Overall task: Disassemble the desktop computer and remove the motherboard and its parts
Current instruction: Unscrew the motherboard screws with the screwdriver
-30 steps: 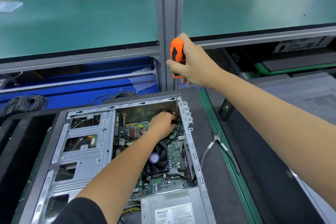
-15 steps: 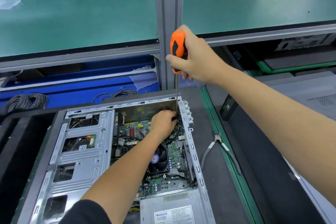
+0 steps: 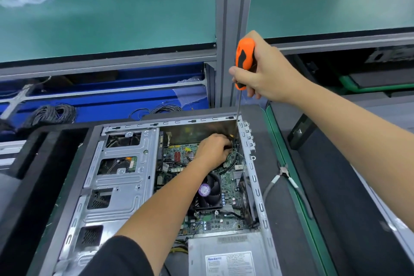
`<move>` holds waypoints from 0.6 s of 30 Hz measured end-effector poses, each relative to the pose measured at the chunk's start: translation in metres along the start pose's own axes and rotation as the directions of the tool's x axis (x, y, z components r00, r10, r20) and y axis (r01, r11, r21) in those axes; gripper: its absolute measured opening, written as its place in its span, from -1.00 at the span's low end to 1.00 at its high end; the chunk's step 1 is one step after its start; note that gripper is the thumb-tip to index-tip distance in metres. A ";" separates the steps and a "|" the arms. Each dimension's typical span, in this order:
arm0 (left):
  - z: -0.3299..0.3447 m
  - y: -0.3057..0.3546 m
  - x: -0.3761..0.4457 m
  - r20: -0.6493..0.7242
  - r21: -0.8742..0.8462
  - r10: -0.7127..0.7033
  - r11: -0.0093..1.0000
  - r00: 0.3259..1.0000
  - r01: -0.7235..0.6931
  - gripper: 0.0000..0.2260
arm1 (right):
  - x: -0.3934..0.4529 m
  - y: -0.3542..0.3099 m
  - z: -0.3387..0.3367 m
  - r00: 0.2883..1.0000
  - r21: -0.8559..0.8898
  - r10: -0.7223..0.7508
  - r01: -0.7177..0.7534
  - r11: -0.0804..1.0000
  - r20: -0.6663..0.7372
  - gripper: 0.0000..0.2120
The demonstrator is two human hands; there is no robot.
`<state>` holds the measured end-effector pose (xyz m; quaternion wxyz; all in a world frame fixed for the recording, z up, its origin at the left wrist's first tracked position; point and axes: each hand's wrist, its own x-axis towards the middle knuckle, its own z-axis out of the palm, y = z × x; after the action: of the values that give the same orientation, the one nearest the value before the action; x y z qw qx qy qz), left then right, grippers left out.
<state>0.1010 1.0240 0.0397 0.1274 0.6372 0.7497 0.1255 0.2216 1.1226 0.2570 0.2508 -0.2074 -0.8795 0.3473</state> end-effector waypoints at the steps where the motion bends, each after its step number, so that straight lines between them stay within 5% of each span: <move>1: 0.000 0.001 0.000 -0.006 0.018 0.012 1.000 1.000 -0.012 -0.74 | -0.001 0.000 -0.001 1.000 -0.001 0.003 -0.003 1.000 0.001 -0.75; 18: -0.001 0.002 0.002 -0.071 -0.330 -0.111 0.940 0.991 0.081 -0.80 | -0.001 -0.010 -0.001 1.000 0.017 -0.016 0.016 1.000 0.006 -0.77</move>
<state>0.1022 1.0258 0.0412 0.2038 0.5637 0.7537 0.2697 0.2208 1.1158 0.2644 0.2526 -0.1973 -0.8790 0.3532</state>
